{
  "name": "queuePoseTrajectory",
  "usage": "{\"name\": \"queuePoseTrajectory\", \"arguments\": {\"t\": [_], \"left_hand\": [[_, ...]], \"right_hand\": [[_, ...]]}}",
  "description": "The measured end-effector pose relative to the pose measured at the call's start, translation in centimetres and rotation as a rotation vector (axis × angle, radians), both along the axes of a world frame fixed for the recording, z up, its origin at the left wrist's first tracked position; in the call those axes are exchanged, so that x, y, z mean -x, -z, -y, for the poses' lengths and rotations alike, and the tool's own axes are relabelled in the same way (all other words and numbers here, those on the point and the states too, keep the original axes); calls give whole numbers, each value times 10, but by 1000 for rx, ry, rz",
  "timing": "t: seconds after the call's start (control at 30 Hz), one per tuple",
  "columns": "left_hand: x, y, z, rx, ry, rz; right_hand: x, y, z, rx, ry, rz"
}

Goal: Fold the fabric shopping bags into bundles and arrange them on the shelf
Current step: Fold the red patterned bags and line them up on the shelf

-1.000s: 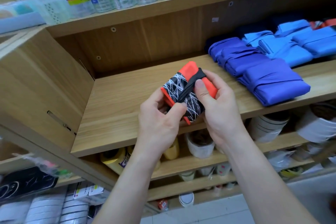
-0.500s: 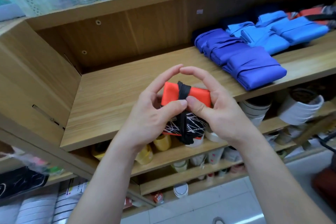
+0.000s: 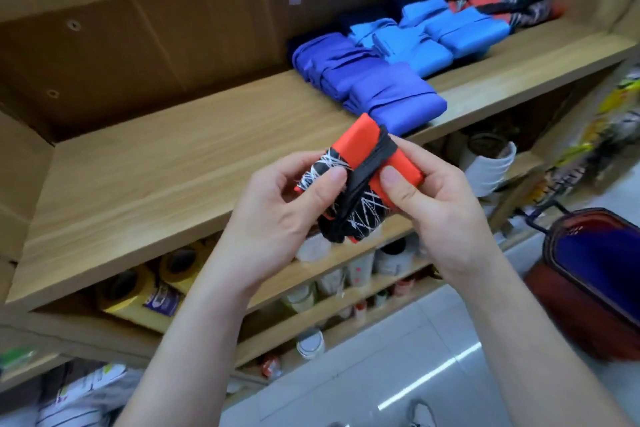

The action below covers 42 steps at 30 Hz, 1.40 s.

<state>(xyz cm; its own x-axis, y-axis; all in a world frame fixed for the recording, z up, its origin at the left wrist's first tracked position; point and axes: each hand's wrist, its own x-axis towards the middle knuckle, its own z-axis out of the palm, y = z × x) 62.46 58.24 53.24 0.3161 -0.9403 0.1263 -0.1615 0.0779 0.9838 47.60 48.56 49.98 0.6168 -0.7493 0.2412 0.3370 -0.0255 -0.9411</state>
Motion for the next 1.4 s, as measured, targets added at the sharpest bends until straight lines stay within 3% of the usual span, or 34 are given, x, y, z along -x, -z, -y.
{"name": "queuePoseTrajectory", "arguments": {"t": [0.13,0.33,0.43,0.57,0.67,0.8,0.97,1.07,1.4], "left_hand": [[18,7,10,-38,-16,48],[64,13,40,79,-74,112],[97,16,62,118,-22,123],[144,23,96,85,-8,252],[181,17,121,22,27,239],[226,5,152,-136,39,-53],[266,7,193,-229,40,190],[276,1,221,-220,22,128],[249,-19,347,-165,40,256]], "right_hand": [[36,2,15,-17,27,-74],[100,-1,43,-289,-171,-386],[133,-1,55,-450,-233,-271],[176,3,77,-498,-99,-119],[206,7,93,-475,10,-34],[243,12,115,-385,244,30],[268,16,138,-214,445,-25],[276,13,156,-190,442,-61],[261,-9,276,-170,428,-84]]}}
